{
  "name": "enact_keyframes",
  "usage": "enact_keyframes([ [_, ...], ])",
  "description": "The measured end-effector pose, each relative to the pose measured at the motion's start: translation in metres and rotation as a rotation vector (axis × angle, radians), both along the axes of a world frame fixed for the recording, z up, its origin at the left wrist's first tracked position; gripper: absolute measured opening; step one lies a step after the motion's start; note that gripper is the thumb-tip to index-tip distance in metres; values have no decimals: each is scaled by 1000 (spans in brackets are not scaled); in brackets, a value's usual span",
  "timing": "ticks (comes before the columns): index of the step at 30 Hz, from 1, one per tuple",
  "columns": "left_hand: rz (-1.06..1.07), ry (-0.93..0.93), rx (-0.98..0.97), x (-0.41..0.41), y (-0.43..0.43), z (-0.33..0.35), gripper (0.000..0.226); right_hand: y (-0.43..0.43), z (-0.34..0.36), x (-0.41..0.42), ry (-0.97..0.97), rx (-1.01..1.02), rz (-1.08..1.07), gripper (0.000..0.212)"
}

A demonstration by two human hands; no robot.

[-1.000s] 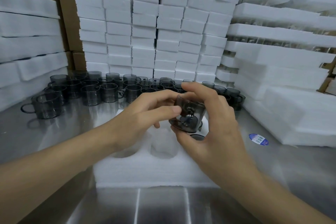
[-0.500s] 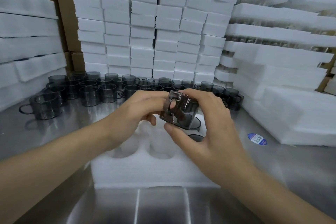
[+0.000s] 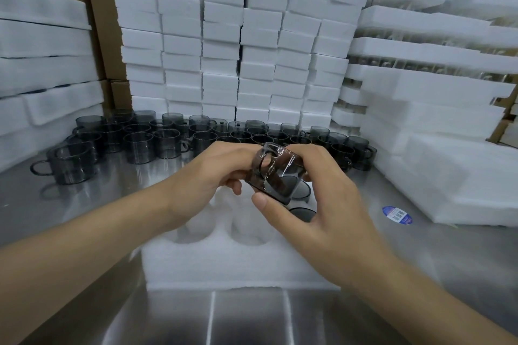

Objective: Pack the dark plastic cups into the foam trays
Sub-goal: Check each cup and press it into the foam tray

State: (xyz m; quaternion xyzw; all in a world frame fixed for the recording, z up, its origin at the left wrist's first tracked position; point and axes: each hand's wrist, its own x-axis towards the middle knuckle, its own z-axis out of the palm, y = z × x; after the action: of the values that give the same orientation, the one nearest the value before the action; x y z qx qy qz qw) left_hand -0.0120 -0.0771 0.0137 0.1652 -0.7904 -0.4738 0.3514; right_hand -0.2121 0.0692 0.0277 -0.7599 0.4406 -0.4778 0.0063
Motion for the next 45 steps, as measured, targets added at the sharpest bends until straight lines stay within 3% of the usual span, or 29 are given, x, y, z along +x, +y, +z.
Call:
enact_keyframes([
  [11, 93, -49, 50, -1, 2, 3, 40, 2, 2, 0, -63, 29, 43, 25],
  [15, 100, -13, 16, -3, 28, 14, 50, -1, 1, -1, -128, 40, 12, 19],
  [21, 176, 23, -23, -6, 68, 32, 44, -2, 0, 0, -147, 52, 0, 3],
  [23, 196, 7, -70, -7, 76, 33, 51, -2, 1, 1, -179, 45, -32, 9],
  [27, 278, 6, -101, -10, 78, 30, 51, -1, 2, 2, -298, 52, -54, 51],
  [29, 381, -65, -188, -12, 78, 25, 38, -2, 3, 1, -366, 90, -67, 63],
  [32, 505, -292, -354, -13, 79, 22, 51, -4, 2, -1, -393, 106, -114, 61],
  [36, 452, -459, -423, -11, 80, 24, 52, -10, 3, -6, -521, 225, -96, 45],
  [41, 355, -680, -466, -11, 84, 31, 51, -16, 4, -8, -651, 311, -24, 44],
  [45, 304, -930, -508, -14, 85, 34, 71, -19, 1, -12, -674, 338, -23, 46],
])
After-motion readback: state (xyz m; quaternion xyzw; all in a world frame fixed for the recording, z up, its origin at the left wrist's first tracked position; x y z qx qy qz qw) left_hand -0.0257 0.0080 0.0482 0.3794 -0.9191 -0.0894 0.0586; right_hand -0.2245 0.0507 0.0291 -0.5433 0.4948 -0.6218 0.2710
